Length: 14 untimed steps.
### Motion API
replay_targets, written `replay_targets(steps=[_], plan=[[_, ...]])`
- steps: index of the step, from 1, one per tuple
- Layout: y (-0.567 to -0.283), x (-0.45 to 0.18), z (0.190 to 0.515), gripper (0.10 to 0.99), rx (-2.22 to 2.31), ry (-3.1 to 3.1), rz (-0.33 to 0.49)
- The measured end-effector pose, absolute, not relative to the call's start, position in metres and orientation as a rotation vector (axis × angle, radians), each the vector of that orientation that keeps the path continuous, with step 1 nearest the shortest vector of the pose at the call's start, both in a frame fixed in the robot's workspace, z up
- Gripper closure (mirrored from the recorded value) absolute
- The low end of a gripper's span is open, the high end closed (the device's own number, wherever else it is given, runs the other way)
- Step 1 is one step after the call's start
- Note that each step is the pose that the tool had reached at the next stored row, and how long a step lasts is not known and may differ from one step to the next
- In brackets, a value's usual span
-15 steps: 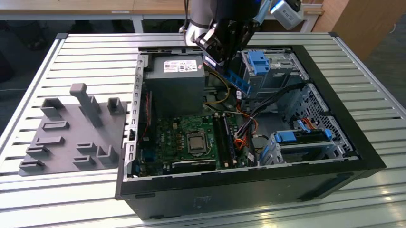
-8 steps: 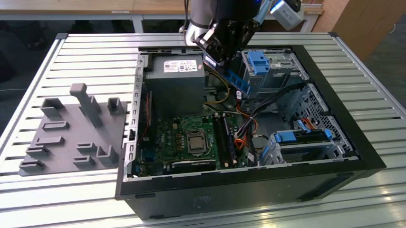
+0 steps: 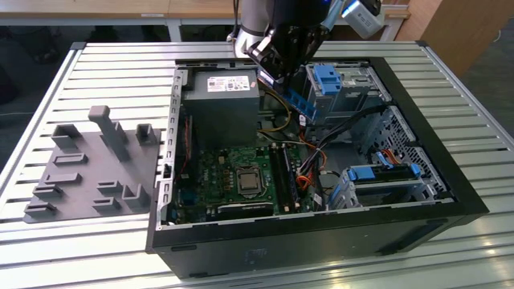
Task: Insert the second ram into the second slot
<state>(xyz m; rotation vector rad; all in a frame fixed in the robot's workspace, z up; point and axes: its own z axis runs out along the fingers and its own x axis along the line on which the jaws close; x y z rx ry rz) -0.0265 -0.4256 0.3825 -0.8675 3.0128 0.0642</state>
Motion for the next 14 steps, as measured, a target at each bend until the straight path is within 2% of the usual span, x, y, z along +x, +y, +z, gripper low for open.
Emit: replay_targets(steps=[14], plan=[[-0.4257,-0.0265,0.3825,0.945,-0.838,3.021,0.064]])
